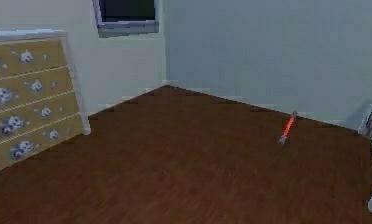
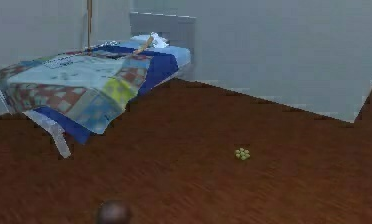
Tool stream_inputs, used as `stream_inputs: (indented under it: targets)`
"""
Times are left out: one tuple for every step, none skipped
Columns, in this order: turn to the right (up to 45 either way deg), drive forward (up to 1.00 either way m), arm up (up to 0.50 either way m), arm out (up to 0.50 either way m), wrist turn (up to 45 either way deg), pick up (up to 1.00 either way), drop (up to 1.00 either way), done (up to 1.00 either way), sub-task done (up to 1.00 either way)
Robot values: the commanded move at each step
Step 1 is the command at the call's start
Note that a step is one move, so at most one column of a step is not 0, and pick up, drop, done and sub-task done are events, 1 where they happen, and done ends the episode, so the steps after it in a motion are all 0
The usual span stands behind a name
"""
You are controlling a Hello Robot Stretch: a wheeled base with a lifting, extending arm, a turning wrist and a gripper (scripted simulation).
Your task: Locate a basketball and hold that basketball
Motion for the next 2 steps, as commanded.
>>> stream_inputs:
  targets:
    - [-24.0,0.0,0.0,0.0,0.0,0.0,0.0,0.0,0.0]
    - [0.0,0.0,0.2,0.0,0.0,0.0,0.0,0.0,0.0]
